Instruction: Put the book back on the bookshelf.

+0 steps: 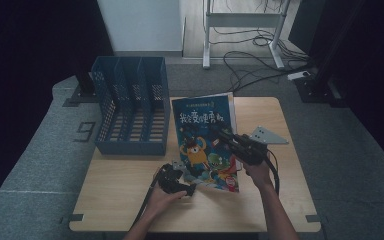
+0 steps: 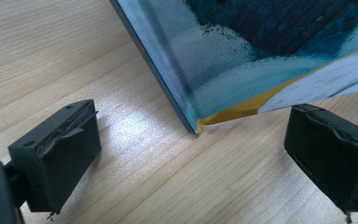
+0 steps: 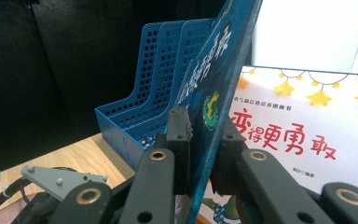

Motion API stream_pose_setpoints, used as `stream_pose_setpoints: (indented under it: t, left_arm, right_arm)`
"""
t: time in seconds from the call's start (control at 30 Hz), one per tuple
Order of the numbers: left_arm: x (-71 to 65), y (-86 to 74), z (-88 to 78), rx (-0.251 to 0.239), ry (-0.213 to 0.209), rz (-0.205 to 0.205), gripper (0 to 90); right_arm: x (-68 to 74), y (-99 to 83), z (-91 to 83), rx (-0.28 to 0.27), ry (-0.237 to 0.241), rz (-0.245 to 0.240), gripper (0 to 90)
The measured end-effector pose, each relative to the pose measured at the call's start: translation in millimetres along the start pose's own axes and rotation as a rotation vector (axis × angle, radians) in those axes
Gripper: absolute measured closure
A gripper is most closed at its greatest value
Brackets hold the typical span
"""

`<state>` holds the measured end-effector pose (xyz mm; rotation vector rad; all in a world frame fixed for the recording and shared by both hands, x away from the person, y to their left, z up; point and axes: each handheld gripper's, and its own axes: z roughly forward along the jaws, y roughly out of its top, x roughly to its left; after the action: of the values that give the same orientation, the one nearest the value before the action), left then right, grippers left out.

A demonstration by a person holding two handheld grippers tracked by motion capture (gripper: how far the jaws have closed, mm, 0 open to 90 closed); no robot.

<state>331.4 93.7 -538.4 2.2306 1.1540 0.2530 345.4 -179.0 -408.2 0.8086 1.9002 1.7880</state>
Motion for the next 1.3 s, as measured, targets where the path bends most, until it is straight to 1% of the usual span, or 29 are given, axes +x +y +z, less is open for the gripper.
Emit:
stream_pose_setpoints:
  t: [0.13,0.37,0.53,1.07,1.17,1.3]
  left_arm:
    - [-0.6,-0.6,0.1,-0.002,0.001,0.002,3.2]
    - [-2.5,-1.3,0.5,-0.003,0.01,0.009,3.4]
    - [-3.4,-1.9,0.5,-0.004,0.019,0.014,3.7]
    - [-3.3,-2.3,0.3,-0.009,0.018,0.006,4.0]
    - [-0.7,-0.6,0.8,-0.009,0.022,0.001,4.0]
    - [5.2,2.5,2.7,-0.014,0.038,-0.021,4.1]
  right_arm:
    - [0.2,-1.2,-2.5,-0.001,0.003,-0.004,79.7]
    - [-1.0,-6.7,-8.6,-0.02,0.019,0.022,80.4]
    - [-1.5,-9.0,-12.1,-0.024,0.028,0.031,80.7]
    - [0.2,-8.2,-11.8,-0.026,0.03,0.011,80.6]
    - [-0.1,-7.2,-10.0,-0.022,0.024,-0.001,80.3]
    - [-1.8,-5.9,-3.2,-0.025,0.019,-0.013,80.2]
